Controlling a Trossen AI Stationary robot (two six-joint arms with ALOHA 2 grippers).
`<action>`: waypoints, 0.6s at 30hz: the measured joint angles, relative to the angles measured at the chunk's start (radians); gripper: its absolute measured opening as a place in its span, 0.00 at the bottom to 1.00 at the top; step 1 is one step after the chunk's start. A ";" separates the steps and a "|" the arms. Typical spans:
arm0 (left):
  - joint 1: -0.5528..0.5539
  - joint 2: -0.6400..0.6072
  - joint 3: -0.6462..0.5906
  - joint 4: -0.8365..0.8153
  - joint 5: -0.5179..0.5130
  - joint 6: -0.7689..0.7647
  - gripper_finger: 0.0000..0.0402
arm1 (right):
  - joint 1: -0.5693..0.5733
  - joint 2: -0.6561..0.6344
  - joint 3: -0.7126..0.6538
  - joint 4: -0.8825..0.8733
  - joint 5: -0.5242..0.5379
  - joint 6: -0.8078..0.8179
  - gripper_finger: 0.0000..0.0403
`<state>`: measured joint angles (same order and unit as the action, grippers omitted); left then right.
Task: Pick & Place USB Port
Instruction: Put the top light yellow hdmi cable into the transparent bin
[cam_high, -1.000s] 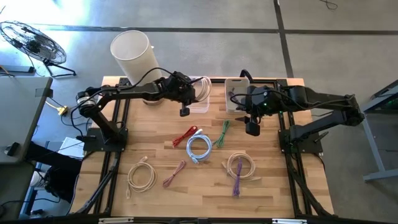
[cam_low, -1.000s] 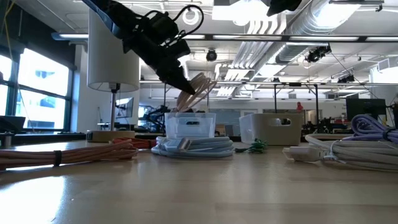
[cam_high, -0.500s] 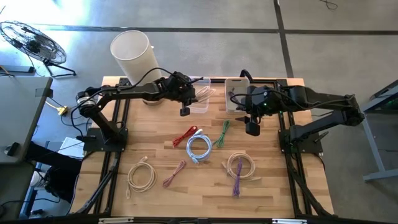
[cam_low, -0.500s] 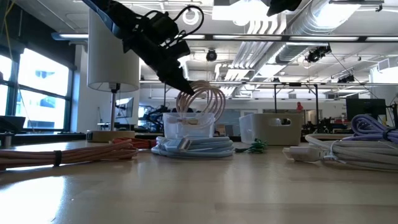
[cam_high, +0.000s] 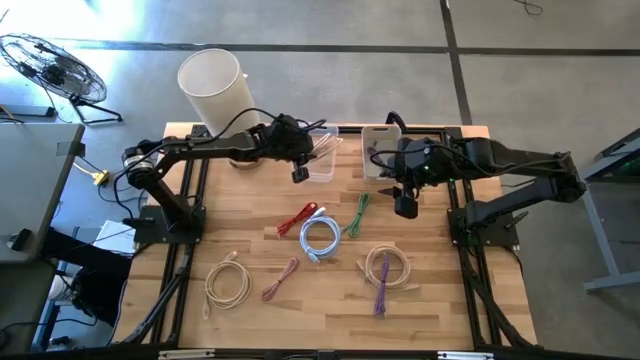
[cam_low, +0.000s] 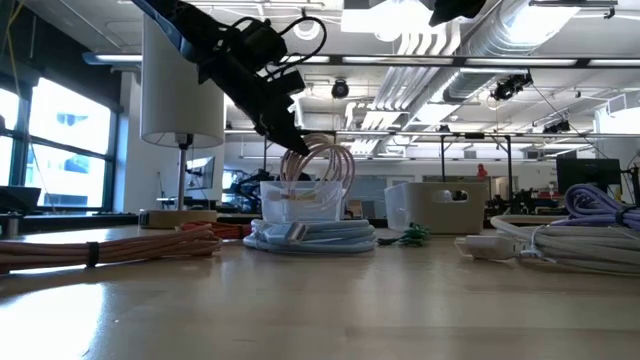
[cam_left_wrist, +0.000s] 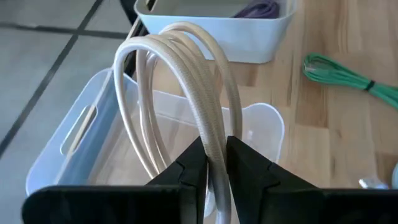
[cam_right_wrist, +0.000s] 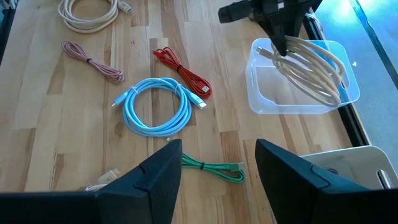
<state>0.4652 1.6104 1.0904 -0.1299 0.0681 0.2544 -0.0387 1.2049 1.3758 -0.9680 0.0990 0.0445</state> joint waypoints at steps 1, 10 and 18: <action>0.000 0.000 0.000 0.000 -0.006 -0.027 0.14 | 0.000 0.000 0.000 0.000 0.000 0.000 0.49; -0.001 -0.001 0.001 0.039 -0.050 -0.258 0.10 | 0.000 0.000 0.000 0.000 0.002 0.000 0.49; -0.001 -0.001 0.001 0.029 -0.091 -0.303 0.05 | 0.000 0.000 0.000 0.000 0.003 0.004 0.49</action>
<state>0.4644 1.6096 1.0912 -0.1007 -0.0231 -0.0489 -0.0384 1.2049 1.3758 -0.9684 0.1020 0.0483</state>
